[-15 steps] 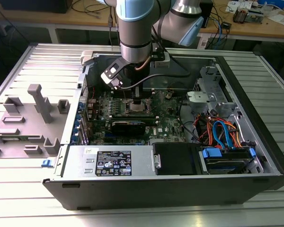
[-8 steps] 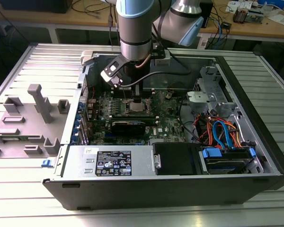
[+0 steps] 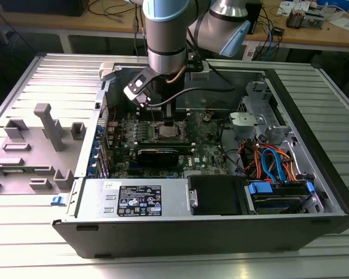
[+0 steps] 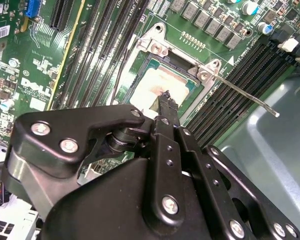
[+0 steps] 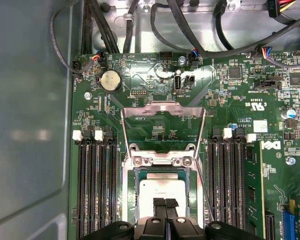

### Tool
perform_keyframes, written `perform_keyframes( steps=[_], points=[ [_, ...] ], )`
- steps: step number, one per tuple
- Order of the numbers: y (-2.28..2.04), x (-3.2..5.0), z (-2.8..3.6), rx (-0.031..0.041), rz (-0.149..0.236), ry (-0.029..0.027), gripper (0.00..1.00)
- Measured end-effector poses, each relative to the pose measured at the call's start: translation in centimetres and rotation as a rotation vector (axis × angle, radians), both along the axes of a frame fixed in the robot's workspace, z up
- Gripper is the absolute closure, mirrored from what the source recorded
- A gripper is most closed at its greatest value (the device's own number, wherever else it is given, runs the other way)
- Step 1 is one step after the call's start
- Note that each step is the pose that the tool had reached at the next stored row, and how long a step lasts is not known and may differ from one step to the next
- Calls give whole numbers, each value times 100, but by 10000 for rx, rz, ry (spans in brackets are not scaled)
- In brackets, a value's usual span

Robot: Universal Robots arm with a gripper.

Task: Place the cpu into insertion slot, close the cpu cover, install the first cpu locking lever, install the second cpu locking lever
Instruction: 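Close the cpu cover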

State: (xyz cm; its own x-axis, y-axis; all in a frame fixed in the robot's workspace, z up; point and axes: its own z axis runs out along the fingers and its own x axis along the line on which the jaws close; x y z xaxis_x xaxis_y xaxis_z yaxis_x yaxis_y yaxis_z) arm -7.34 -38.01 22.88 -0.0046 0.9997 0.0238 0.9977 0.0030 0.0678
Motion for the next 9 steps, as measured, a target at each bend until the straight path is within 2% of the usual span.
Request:
perform_keyframes(
  steps=[9],
  points=[
    [0, 0, 74, 1, -1, -1, 89]
  ],
)
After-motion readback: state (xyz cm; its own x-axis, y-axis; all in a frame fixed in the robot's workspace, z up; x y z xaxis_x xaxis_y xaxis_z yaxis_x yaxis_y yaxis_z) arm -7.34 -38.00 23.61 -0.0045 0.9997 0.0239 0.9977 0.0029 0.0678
